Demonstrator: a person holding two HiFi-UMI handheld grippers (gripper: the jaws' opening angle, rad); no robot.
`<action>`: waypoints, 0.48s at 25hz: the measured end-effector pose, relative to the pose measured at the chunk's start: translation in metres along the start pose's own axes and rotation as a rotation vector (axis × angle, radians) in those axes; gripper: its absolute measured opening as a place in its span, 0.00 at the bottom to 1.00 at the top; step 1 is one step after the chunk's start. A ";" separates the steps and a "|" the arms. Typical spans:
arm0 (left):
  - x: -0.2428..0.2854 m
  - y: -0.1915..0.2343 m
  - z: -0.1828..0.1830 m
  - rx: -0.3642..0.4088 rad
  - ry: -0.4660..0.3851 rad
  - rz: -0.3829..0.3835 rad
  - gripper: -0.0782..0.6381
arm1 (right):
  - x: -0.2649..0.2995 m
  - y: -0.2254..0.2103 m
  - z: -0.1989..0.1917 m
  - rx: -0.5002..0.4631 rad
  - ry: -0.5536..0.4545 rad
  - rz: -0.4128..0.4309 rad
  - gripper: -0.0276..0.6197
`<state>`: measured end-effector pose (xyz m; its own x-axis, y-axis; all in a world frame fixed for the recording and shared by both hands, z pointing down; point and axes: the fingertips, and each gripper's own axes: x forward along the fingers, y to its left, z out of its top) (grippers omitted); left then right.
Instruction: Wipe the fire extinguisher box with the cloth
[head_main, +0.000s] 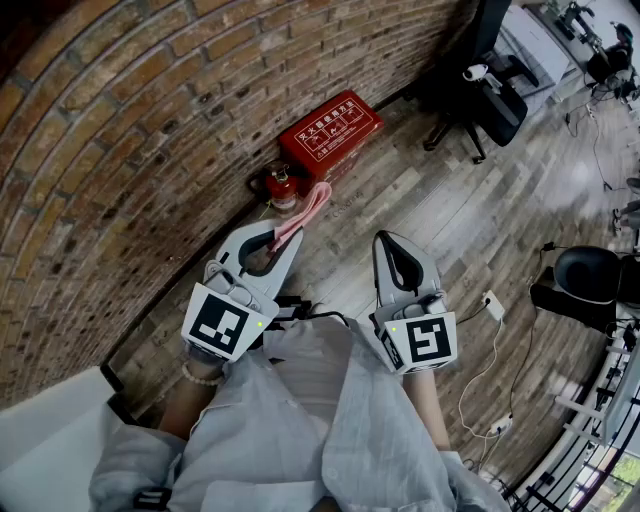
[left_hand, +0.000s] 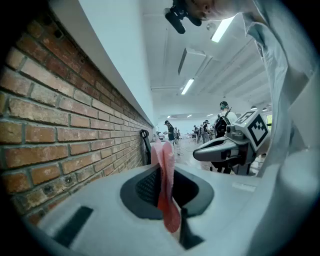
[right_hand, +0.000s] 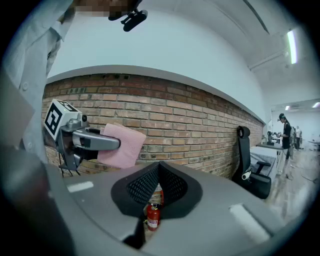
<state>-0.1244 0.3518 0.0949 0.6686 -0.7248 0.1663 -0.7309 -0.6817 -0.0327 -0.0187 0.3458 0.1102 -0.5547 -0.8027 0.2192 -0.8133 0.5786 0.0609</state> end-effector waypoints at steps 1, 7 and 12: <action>0.000 0.000 0.000 -0.002 0.000 0.001 0.12 | 0.000 0.000 0.000 0.000 0.000 0.000 0.05; 0.002 -0.004 0.002 0.003 0.003 0.003 0.12 | -0.002 -0.001 0.000 0.003 -0.005 0.009 0.05; 0.005 -0.010 0.003 0.007 0.008 0.012 0.12 | -0.004 -0.005 -0.001 0.008 -0.002 0.019 0.05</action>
<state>-0.1131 0.3550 0.0932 0.6586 -0.7323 0.1733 -0.7380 -0.6735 -0.0416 -0.0121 0.3459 0.1103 -0.5708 -0.7916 0.2180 -0.8037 0.5930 0.0493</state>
